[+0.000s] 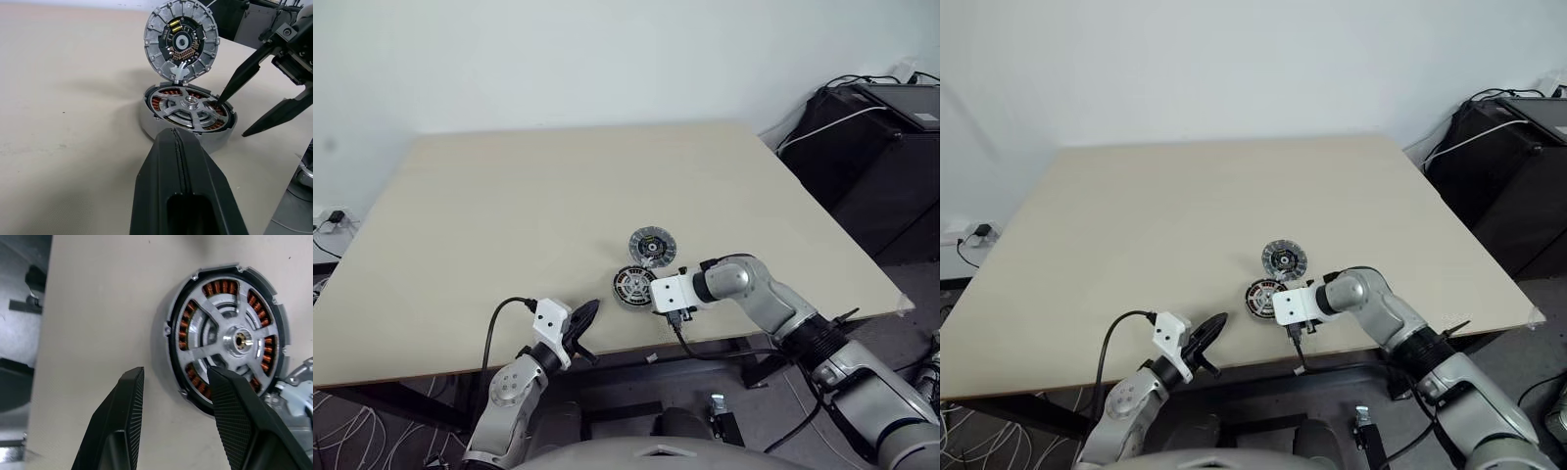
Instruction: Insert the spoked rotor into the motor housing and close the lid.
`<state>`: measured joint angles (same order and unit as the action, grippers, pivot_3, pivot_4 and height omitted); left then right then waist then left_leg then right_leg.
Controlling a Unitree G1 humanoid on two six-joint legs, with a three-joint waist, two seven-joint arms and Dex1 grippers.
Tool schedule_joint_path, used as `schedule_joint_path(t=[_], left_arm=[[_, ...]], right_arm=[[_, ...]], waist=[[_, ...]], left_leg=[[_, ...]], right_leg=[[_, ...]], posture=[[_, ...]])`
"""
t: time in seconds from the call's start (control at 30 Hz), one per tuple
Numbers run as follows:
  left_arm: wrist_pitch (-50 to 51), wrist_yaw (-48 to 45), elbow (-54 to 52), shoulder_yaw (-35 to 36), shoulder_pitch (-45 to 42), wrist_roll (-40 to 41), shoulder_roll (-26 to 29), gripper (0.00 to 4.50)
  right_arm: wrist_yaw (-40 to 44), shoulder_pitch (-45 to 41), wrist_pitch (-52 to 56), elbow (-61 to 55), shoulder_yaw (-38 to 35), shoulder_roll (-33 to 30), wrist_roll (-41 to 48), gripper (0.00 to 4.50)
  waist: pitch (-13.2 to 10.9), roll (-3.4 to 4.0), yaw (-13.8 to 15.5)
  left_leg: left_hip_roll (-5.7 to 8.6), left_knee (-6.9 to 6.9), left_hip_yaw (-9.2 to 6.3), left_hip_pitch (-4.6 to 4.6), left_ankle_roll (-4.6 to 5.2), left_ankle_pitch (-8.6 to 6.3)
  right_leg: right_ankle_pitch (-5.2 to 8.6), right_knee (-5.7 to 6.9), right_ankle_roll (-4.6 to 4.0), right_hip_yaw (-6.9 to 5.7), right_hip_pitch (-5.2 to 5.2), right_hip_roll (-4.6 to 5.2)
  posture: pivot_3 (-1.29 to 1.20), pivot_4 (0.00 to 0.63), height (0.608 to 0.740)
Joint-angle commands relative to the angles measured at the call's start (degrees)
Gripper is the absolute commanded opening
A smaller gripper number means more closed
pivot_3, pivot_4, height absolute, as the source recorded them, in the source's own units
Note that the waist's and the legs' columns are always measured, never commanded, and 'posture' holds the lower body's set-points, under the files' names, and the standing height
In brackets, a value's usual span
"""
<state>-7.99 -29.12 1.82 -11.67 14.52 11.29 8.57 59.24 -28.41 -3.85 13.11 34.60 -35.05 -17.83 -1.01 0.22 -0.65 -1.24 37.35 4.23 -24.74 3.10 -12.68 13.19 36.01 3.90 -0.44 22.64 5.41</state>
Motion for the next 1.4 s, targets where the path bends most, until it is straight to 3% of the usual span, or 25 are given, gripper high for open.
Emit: schedule_joint_path(t=[0.03,0.1,0.2,0.37,0.67,1.1,1.4], left_arm=[[-0.6,0.2,-0.7,0.4,-0.4,-0.1,-0.4,0.0],[-0.6,0.3,-0.7,0.4,-0.4,0.0,-0.5,0.0],[-0.7,0.4,-0.7,0.4,-0.5,0.0,-0.6,0.0],[-0.7,0.5,-0.7,0.5,-0.5,0.0,-0.7,0.0],[-0.6,0.2,-0.4,0.5,-0.8,0.0,-0.7,0.0],[-0.4,0.1,0.0,0.4,-1.2,0.1,-0.8,0.0],[-0.1,-0.2,0.3,0.2,-1.7,0.2,-0.7,0.0]], right_arm=[[0.5,-1.8,-2.4,0.7,-0.2,0.7,-1.2,2.21],[0.7,-1.9,-2.8,1.3,-0.3,1.1,-1.7,2.21],[0.6,-2.4,-3.4,2.3,-0.6,1.5,-2.5,1.63],[-0.5,-2.8,-4.4,3.6,-1.0,1.7,-3.8,0.16],[-2.6,-1.4,-3.4,2.5,-3.0,1.9,-3.9,0.12],[-1.7,7.8,30.2,-20.4,-12.9,7.1,7.3,0.12],[-4.0,9.1,48.7,-28.3,-12.8,9.3,13.3,0.12]], waist=[[0.0,0.0,0.0],[0.0,0.01,0.0],[0.0,0.02,0.0],[0.0,0.0,-0.1],[0.0,0.01,-0.1],[0.0,0.02,0.1],[0.0,0.03,0.1]], left_leg=[[0.0,0.0,0.0,0.0,0.0,0.0],[0.0,0.0,0.0,0.0,0.0,0.0],[0.0,0.01,0.01,0.02,0.0,0.0],[-0.02,0.03,0.01,0.07,0.0,0.0],[-0.04,0.08,0.02,0.07,-0.01,0.0],[-0.05,0.08,0.03,-0.09,0.0,0.0],[-0.05,0.08,0.03,-0.1,-0.01,-0.01]], right_leg=[[0.0,0.0,0.0,0.0,0.0,0.0],[0.0,0.0,0.0,0.0,0.0,0.0],[0.0,0.01,0.0,0.01,-0.02,0.0],[-0.01,0.04,-0.01,0.01,-0.05,-0.02],[-0.05,0.09,-0.03,0.02,-0.05,-0.02],[-0.07,0.05,-0.07,0.04,0.09,-0.01],[-0.07,0.06,-0.07,0.01,0.09,0.01]], posture=[[0.0,0.0,0.74],[0.0,0.0,0.74],[0.0,0.0,0.74],[0.0,0.0,0.74],[0.0,0.0,0.74],[0.0,0.0,0.74],[0.0,0.0,0.74]])
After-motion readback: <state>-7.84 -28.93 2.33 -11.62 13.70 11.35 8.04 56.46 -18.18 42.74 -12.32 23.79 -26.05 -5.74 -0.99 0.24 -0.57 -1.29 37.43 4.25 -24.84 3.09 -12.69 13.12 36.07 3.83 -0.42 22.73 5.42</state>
